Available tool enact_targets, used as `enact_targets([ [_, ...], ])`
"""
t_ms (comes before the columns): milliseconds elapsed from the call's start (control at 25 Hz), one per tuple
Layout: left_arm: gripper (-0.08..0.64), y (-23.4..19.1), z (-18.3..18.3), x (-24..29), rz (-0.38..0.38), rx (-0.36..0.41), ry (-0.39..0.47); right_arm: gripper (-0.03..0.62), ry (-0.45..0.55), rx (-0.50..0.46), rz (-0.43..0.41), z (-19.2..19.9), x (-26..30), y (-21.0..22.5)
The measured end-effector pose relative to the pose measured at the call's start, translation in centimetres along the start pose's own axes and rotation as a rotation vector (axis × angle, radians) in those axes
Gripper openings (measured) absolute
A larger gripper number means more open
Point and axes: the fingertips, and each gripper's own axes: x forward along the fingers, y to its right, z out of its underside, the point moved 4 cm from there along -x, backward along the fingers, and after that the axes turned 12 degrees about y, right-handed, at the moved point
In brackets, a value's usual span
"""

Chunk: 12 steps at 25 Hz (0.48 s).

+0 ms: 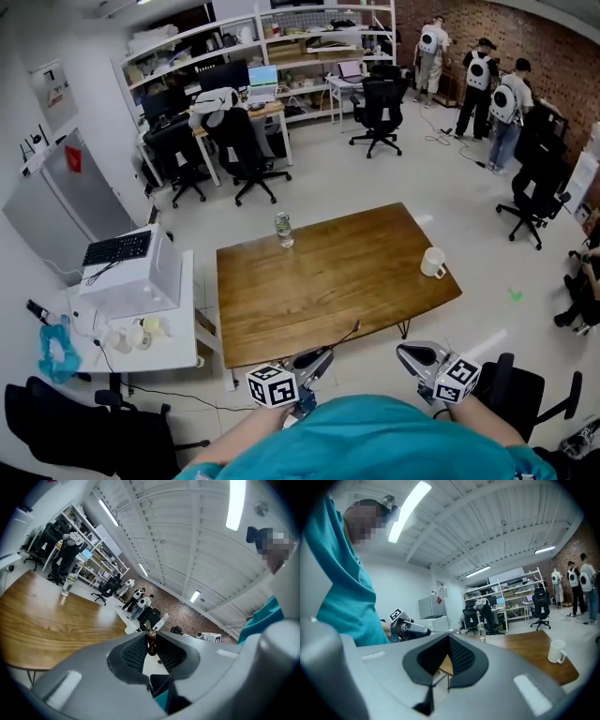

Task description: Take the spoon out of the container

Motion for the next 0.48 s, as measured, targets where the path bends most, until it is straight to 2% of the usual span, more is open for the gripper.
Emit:
enact_targets([
  [120, 0.051, 5.5, 2.3, -2.4, -0.029, 0.002, 0.014, 0.002, 0.007, 0.009, -0.039, -0.8, -4.1, -3.4],
  [320, 0.051, 13.6, 3.9, -5.5, -0.070, 0.009, 0.049, 0.002, -0.017, 0.031, -0.096, -2.3, -8.7, -8.3],
  [480, 0.051, 18.7, 3.7, -9.1, -0.112, 0.075, 0.060, 0.002, -0.017, 0.067, -0.141, -3.3, -10.3, -12.6],
])
